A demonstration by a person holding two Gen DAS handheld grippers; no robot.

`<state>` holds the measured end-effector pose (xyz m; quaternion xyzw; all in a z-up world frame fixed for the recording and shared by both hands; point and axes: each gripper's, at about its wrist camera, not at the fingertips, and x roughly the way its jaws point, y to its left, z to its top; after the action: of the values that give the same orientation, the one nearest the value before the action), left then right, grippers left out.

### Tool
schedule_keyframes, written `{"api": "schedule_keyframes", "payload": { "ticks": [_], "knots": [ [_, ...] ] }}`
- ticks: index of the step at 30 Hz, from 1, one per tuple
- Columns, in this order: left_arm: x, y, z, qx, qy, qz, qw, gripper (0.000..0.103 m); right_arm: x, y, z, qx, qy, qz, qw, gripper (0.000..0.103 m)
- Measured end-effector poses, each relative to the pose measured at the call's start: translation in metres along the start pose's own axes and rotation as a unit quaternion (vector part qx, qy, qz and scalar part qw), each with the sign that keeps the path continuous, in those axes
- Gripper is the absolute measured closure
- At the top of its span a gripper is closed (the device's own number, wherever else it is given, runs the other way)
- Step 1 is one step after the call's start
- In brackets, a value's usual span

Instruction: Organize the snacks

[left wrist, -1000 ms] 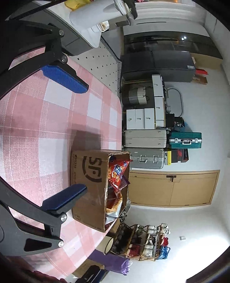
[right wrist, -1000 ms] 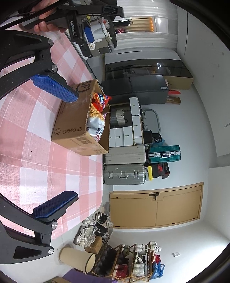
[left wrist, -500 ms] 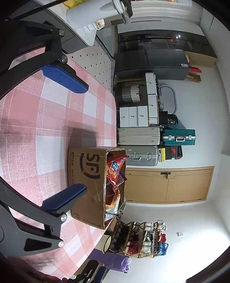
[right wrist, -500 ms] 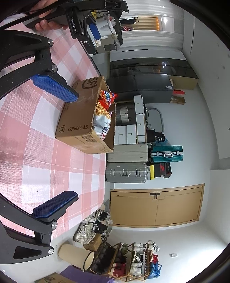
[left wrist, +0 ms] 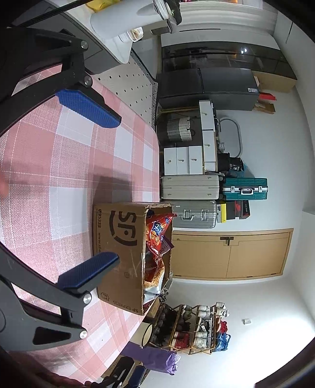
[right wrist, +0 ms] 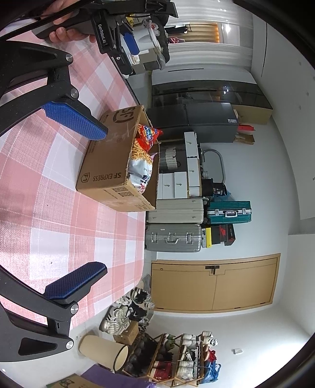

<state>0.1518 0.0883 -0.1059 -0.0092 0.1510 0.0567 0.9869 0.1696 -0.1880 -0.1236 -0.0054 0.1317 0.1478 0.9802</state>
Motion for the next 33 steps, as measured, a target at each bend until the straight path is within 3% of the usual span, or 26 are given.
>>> {"api": "schedule_keyframes", "payload": {
  "ticks": [33],
  "knots": [
    [0.0074,0.0009,-0.0031,-0.001,-0.002,0.005,1.0000,0.001,0.0010,0.0027,-0.0020,-0.006,0.000,0.001,1.000,0.001]
  ]
}}
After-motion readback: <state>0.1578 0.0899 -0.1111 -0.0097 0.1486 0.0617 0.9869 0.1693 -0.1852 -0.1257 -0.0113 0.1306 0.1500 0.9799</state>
